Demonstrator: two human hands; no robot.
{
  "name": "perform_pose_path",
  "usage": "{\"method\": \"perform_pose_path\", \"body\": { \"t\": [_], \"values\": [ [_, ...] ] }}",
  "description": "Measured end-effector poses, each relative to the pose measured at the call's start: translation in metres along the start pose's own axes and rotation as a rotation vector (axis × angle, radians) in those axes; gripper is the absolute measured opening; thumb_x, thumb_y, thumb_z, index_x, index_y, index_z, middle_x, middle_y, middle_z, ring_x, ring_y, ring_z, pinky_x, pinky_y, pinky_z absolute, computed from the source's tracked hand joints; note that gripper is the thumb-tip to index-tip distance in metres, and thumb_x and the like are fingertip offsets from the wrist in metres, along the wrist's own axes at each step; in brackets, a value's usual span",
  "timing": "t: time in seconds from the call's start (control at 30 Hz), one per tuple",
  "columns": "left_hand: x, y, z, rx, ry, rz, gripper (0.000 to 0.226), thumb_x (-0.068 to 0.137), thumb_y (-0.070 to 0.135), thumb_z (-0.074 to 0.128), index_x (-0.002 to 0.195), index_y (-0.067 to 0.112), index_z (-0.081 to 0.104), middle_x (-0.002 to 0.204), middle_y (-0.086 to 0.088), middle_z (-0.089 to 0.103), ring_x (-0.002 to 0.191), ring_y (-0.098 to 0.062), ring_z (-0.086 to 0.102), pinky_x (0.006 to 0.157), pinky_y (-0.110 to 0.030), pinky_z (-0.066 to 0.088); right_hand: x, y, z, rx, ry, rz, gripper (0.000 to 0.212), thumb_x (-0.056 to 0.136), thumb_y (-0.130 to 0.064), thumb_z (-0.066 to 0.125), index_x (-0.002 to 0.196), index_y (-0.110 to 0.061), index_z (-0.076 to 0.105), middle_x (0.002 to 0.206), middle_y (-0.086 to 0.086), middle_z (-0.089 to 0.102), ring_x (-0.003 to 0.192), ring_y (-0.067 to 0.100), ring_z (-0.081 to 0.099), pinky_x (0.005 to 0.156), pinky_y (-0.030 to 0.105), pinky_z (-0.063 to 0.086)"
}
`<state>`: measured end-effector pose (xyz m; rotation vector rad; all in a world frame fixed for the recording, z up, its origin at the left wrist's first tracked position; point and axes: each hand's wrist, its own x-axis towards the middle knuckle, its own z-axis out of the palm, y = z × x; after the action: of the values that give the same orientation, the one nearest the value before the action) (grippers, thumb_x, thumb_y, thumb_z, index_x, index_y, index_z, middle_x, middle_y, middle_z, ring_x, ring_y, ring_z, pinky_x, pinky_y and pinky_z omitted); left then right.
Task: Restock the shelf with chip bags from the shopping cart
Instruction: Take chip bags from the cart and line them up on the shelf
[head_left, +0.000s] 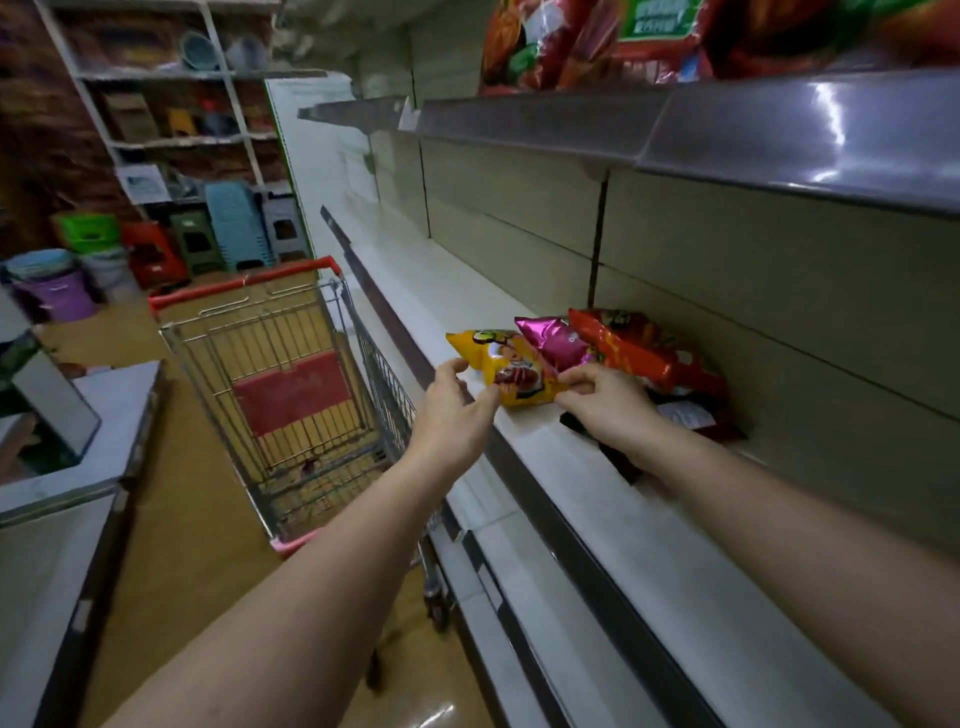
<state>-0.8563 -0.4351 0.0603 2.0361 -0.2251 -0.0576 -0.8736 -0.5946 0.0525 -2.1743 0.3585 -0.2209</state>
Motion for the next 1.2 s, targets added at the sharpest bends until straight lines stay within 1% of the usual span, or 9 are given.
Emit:
{"method": "perform_pose_path", "body": {
  "t": [0.17, 0.33, 0.43, 0.57, 0.67, 0.77, 0.9, 1.03, 1.2],
  "values": [
    [0.078, -0.022, 0.012, -0.039, -0.097, -0.091, 0.053, 0.097, 0.033, 0.049, 0.143, 0.017, 0.030, 0.142, -0.010, 0.043, 0.125, -0.026, 0.045, 0.102, -0.036, 0.040, 0.054, 0.005, 0.023, -0.022, -0.006, 0.084, 0.032, 0.090, -0.019, 0.057, 0.122, -0.017, 0.056, 0.119, 0.005, 0.059, 0.108, 0.020, 0.055, 0.084, 0.027, 0.044],
    [0.151, -0.038, 0.027, -0.074, -0.213, -0.179, 0.052, 0.097, 0.031, 0.048, 0.143, 0.014, 0.031, 0.139, -0.012, 0.046, 0.124, -0.029, 0.046, 0.097, -0.033, 0.039, 0.103, 0.006, 0.043, -0.030, 0.073, 0.185, 0.037, 0.089, -0.017, 0.058, 0.126, -0.012, 0.055, 0.121, 0.006, 0.060, 0.110, 0.020, 0.055, 0.093, 0.029, 0.045],
    [0.192, -0.049, 0.034, -0.095, -0.265, -0.219, 0.054, 0.096, 0.032, 0.049, 0.143, 0.010, 0.032, 0.141, -0.012, 0.044, 0.128, -0.029, 0.043, 0.101, -0.033, 0.036, 0.132, 0.000, 0.055, -0.017, 0.141, 0.253, 0.037, 0.090, -0.017, 0.058, 0.126, -0.009, 0.055, 0.120, 0.010, 0.061, 0.109, 0.023, 0.057, 0.097, 0.034, 0.046],
    [0.233, -0.063, 0.035, -0.155, -0.285, -0.318, 0.054, 0.093, 0.030, 0.054, 0.139, 0.007, 0.037, 0.137, -0.016, 0.047, 0.124, -0.035, 0.046, 0.099, -0.038, 0.039, 0.162, -0.004, 0.073, -0.082, 0.180, 0.333, 0.040, 0.091, -0.026, 0.057, 0.127, -0.009, 0.054, 0.120, 0.010, 0.060, 0.111, 0.025, 0.056, 0.099, 0.037, 0.044],
    [0.248, -0.071, 0.037, -0.281, -0.322, -0.418, 0.059, 0.091, 0.031, 0.058, 0.140, 0.009, 0.034, 0.138, -0.016, 0.046, 0.123, -0.036, 0.047, 0.103, -0.046, 0.041, 0.176, 0.001, 0.085, -0.151, 0.139, 0.397, 0.047, 0.094, -0.031, 0.052, 0.136, -0.013, 0.044, 0.131, 0.009, 0.053, 0.118, 0.024, 0.052, 0.096, 0.032, 0.042],
    [0.257, -0.078, 0.042, -0.359, -0.367, -0.509, 0.071, 0.089, 0.033, 0.062, 0.144, 0.008, 0.025, 0.138, -0.014, 0.045, 0.125, -0.033, 0.046, 0.105, -0.046, 0.040, 0.180, 0.006, 0.093, -0.168, 0.113, 0.438, 0.051, 0.097, -0.036, 0.046, 0.142, -0.015, 0.035, 0.139, 0.008, 0.047, 0.125, 0.026, 0.047, 0.097, 0.032, 0.038],
    [0.263, -0.083, 0.046, -0.431, -0.403, -0.571, 0.080, 0.082, 0.039, 0.068, 0.144, 0.012, 0.026, 0.138, -0.014, 0.046, 0.123, -0.035, 0.048, 0.104, -0.049, 0.040, 0.180, 0.017, 0.100, -0.208, 0.115, 0.482, 0.061, 0.096, -0.049, 0.039, 0.147, -0.021, 0.024, 0.143, 0.007, 0.044, 0.128, 0.029, 0.044, 0.102, 0.036, 0.037],
    [0.262, -0.084, 0.049, -0.400, -0.425, -0.587, 0.094, 0.073, 0.044, 0.076, 0.143, 0.009, 0.025, 0.135, -0.016, 0.047, 0.119, -0.036, 0.051, 0.095, -0.044, 0.046, 0.173, 0.021, 0.101, -0.229, 0.127, 0.500, 0.056, 0.095, -0.052, 0.037, 0.141, -0.020, 0.037, 0.137, 0.009, 0.051, 0.125, 0.030, 0.046, 0.096, 0.032, 0.036],
    [0.251, -0.084, 0.055, -0.301, -0.443, -0.541, 0.115, 0.057, 0.061, 0.079, 0.146, 0.011, 0.024, 0.138, -0.017, 0.046, 0.122, -0.037, 0.050, 0.101, -0.052, 0.043, 0.154, 0.024, 0.106, -0.099, 0.105, 0.460, 0.044, 0.092, -0.047, 0.045, 0.126, -0.022, 0.057, 0.125, 0.000, 0.060, 0.118, 0.021, 0.053, 0.101, 0.036, 0.040]
  ]
}}
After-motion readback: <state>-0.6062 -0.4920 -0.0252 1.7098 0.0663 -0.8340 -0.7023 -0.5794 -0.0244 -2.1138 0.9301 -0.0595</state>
